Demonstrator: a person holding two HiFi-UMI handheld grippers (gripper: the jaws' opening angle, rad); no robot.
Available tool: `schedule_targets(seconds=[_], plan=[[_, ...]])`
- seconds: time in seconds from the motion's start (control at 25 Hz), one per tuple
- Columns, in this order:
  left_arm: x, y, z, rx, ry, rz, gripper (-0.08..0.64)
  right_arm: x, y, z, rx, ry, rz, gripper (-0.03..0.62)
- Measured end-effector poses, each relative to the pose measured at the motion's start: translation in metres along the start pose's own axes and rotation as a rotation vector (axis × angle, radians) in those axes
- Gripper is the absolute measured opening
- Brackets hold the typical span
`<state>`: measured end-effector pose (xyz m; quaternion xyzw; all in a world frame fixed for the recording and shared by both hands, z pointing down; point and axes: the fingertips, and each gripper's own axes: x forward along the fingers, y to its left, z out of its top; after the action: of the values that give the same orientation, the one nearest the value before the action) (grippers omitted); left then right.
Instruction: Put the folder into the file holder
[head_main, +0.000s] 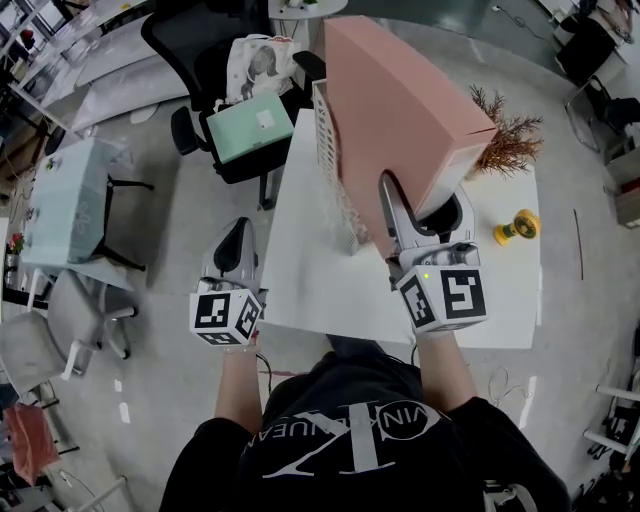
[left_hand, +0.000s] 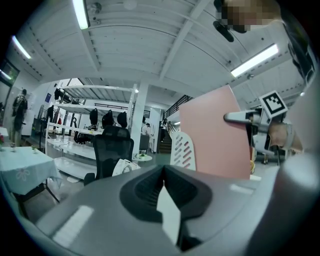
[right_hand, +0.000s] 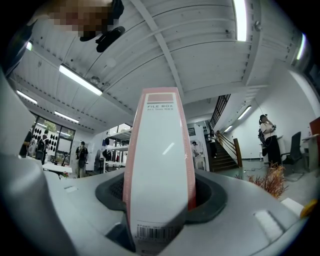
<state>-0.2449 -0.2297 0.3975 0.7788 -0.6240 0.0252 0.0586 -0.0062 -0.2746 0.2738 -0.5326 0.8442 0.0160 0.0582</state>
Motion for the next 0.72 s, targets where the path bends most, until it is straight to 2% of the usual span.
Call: schedule_targets(seconds=[0.32, 0.72], plan=[[0.004, 0.000, -0.002, -0.009, 0.003, 0.002, 0.000, 0.018, 0.007, -0.011, -0.005, 0.002, -0.022, 0.285], [0.001, 0.010, -0.015, -0.022, 0.026, 0.020, 0.000, 0.024, 0.005, -0.012, 0.028, -0.092, -0.043, 0.285]])
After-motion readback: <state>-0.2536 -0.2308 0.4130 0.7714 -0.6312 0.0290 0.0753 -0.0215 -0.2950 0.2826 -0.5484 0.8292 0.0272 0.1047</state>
